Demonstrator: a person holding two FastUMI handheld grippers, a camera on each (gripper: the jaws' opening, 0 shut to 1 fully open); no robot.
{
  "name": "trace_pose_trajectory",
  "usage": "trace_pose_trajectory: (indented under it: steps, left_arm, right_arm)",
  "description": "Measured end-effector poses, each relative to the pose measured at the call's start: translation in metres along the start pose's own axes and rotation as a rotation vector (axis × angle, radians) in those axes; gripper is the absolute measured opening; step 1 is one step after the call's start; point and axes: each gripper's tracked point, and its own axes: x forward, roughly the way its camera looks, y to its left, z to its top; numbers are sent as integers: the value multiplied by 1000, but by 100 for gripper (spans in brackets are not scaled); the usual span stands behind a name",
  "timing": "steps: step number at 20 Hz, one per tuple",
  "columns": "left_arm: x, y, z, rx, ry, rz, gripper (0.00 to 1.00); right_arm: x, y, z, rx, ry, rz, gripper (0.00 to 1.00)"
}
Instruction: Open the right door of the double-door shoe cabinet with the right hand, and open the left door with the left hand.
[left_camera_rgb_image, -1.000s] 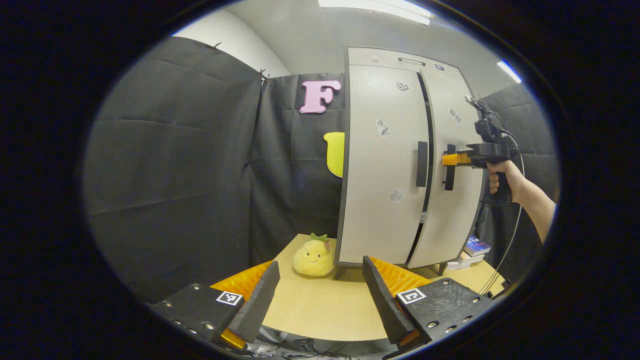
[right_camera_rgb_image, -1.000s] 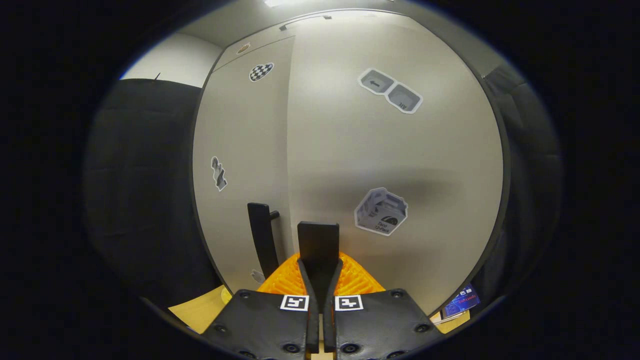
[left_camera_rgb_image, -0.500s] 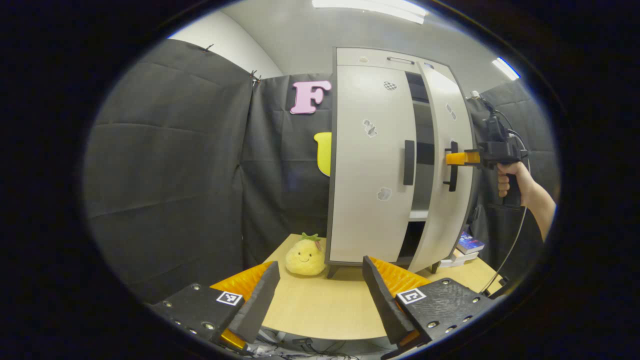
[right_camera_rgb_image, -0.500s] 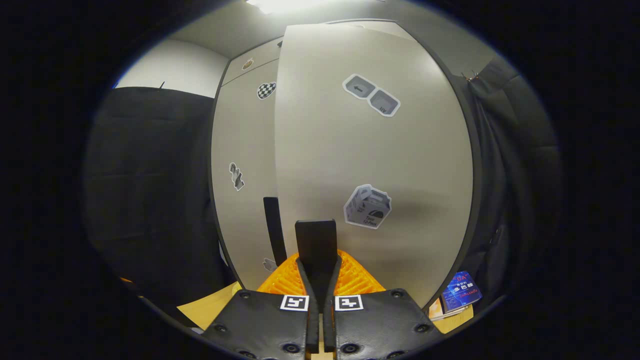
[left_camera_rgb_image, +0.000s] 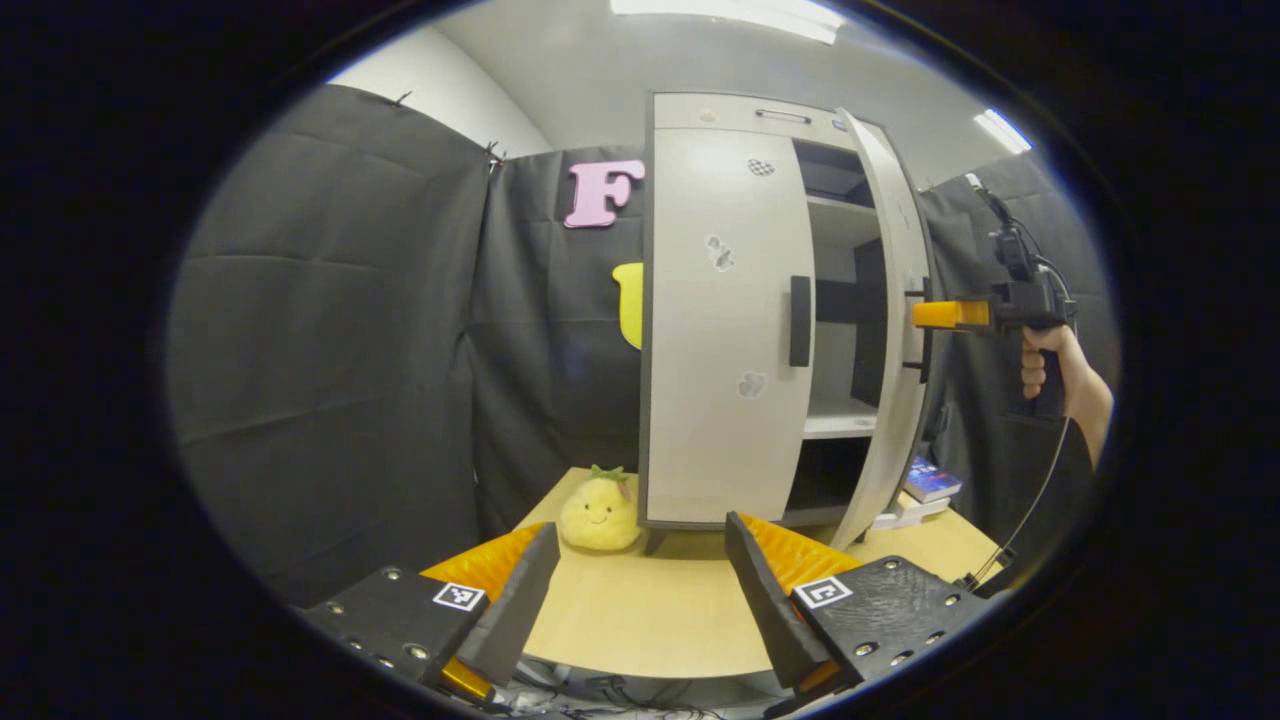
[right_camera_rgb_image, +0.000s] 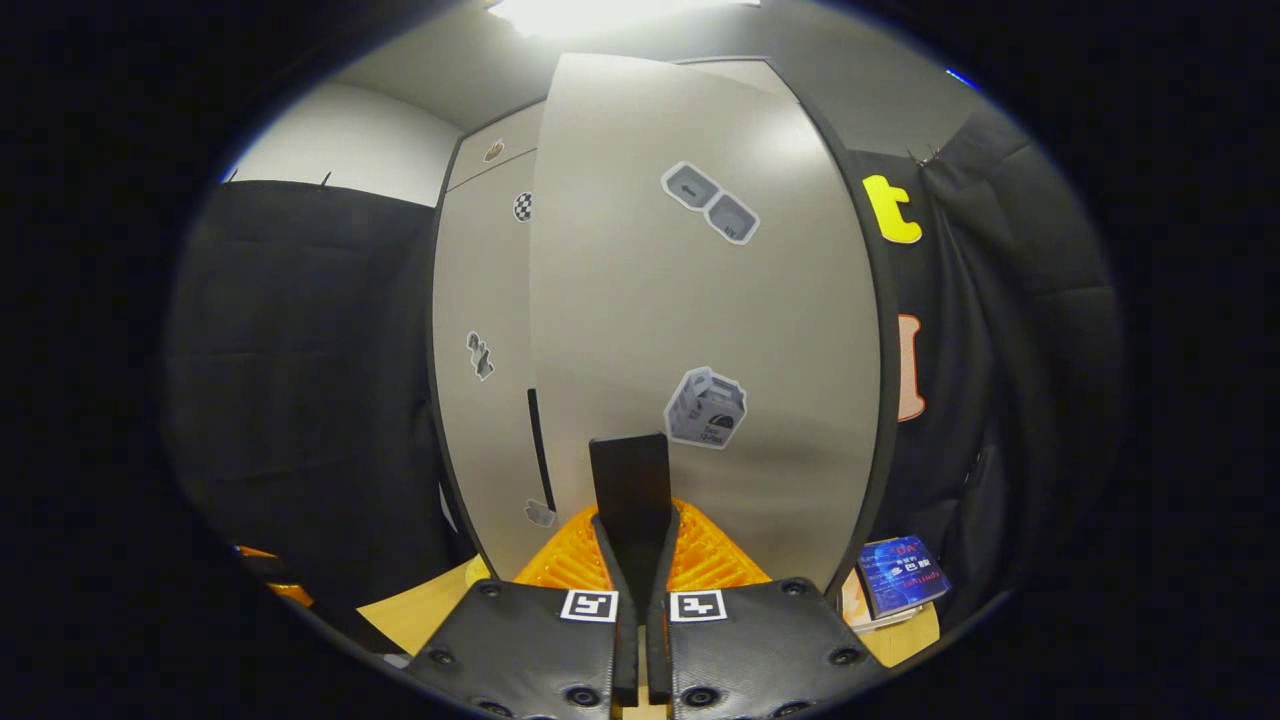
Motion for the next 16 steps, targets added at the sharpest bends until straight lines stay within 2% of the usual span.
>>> trace_pose_trajectory:
  steps: [5, 9, 16]
  left_arm:
    - [3, -9, -2, 4, 4, -44, 96]
    - [6, -17, -2, -1, 6, -78, 96]
    - [7, -26, -2, 11, 7, -131, 96]
  right_arm:
    - [-23, -15, 0, 6, -3, -26, 5]
    - [-34, -26, -1, 13, -11, -64, 2]
    - [-45, -46, -3, 25, -28, -141, 4]
